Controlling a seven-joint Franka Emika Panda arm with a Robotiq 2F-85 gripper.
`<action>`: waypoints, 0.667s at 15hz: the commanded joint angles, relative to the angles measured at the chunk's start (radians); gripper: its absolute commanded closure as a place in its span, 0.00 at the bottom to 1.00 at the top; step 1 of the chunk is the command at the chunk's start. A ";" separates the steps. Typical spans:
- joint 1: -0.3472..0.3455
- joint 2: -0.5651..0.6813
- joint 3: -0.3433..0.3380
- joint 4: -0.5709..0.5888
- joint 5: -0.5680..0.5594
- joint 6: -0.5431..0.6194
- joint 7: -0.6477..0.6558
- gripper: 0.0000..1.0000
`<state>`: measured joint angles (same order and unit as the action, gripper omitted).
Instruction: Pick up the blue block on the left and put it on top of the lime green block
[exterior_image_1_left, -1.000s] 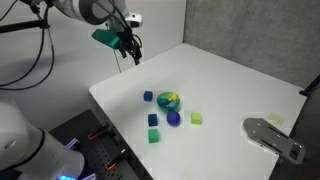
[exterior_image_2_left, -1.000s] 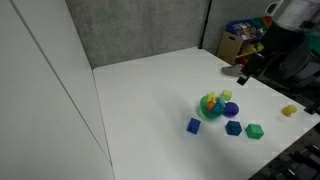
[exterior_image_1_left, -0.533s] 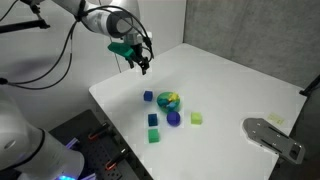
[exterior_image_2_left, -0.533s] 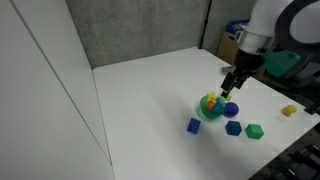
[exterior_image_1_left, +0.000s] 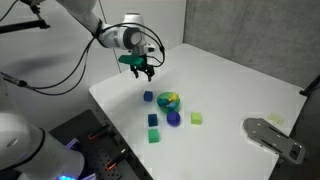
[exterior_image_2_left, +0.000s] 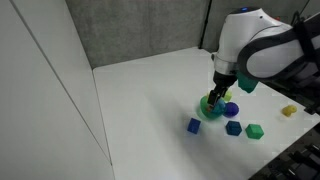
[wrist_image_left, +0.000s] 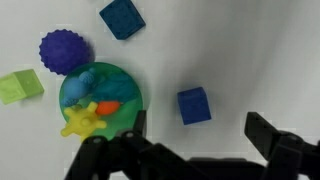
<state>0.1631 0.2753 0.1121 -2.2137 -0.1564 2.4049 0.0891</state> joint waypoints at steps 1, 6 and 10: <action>0.018 0.084 -0.004 0.077 -0.032 0.009 -0.016 0.00; 0.020 0.063 -0.005 0.038 -0.014 0.010 -0.003 0.00; 0.019 0.113 -0.008 0.050 -0.022 0.066 -0.011 0.00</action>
<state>0.1794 0.3469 0.1102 -2.1771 -0.1735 2.4256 0.0879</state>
